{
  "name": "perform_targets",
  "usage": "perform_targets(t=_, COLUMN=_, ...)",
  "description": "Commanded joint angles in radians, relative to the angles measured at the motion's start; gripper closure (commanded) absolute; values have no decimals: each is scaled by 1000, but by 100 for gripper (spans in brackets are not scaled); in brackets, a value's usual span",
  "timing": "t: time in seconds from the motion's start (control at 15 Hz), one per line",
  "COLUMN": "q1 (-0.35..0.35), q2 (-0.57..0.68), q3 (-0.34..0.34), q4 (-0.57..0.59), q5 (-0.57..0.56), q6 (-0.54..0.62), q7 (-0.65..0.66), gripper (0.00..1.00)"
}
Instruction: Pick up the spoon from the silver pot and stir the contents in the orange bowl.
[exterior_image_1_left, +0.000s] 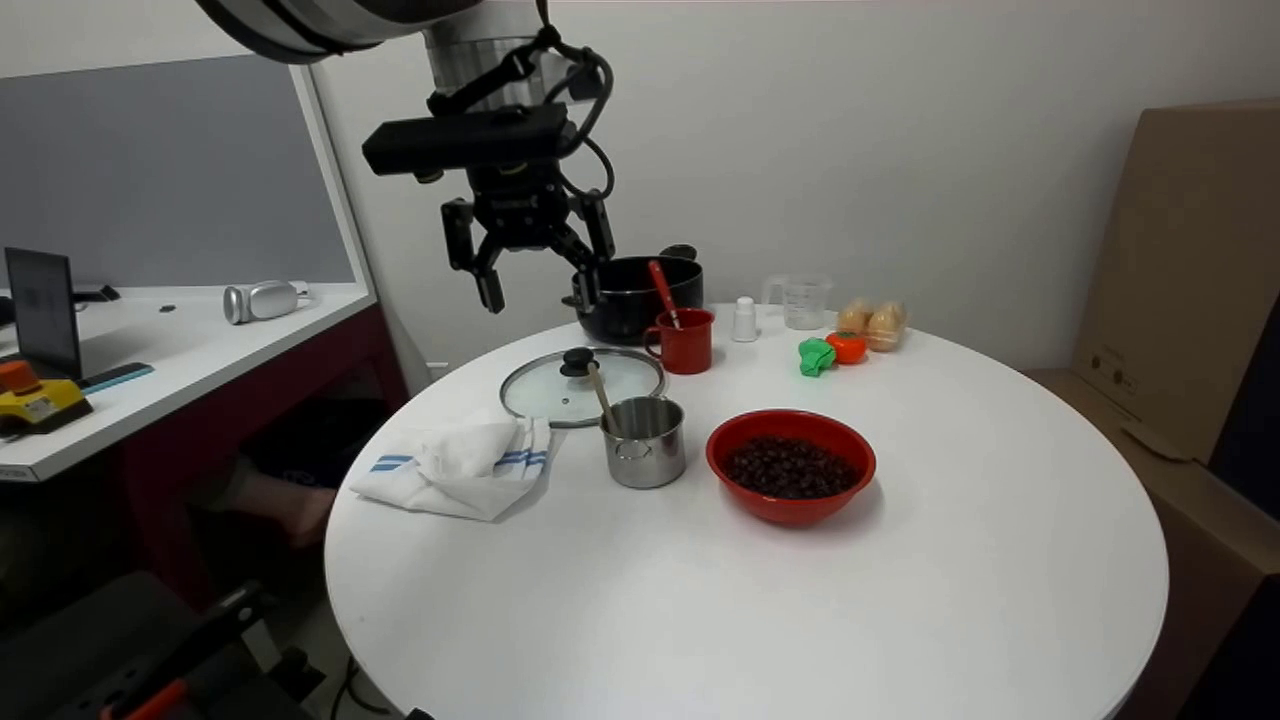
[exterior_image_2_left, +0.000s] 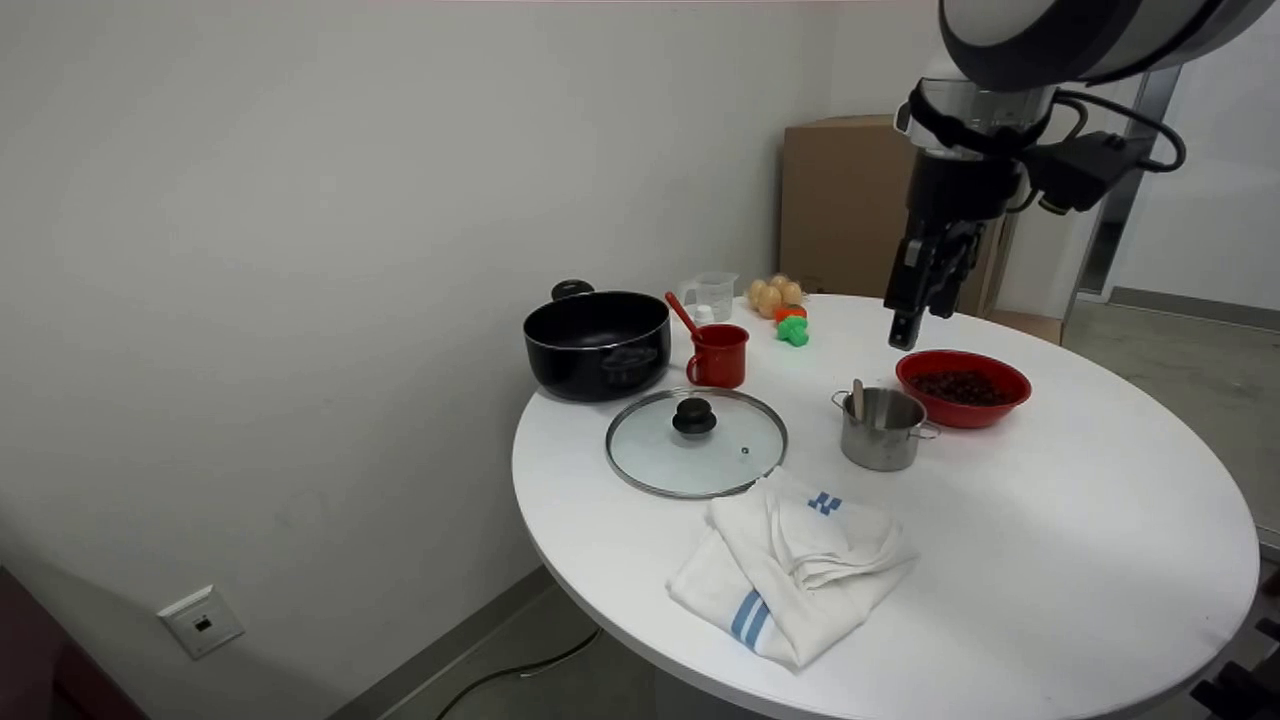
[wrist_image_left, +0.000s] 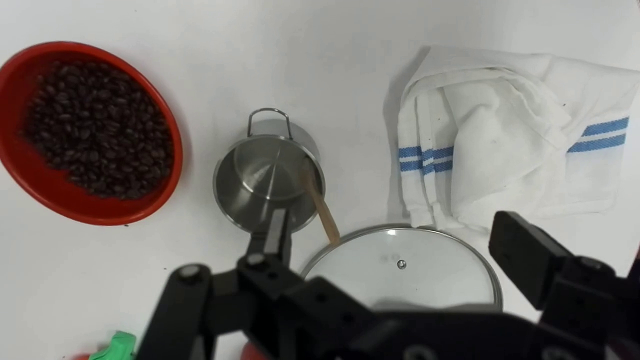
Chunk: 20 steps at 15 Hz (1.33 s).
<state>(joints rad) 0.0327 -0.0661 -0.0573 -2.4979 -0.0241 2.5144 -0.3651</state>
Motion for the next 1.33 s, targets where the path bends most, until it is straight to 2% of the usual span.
perform_targets(t=0.0, q1=-15, q2=28, q3=15, q4=8, q5=-38, q6=36, q7=21, gripper=0)
perform_targets(t=0.47, q1=-22, q2=115, q3=18, q4=39, q5=-106, q6=105, q7=44, gripper=0)
perform_targets(t=0.8, q1=-23, q2=210, q3=26, q4=120, q5=-114, q6=163, q7=61, gripper=0)
perform_targets(t=1.27, q1=-13, q2=305, q3=37, q4=197, q5=-143, q6=167, q7=127, gripper=0)
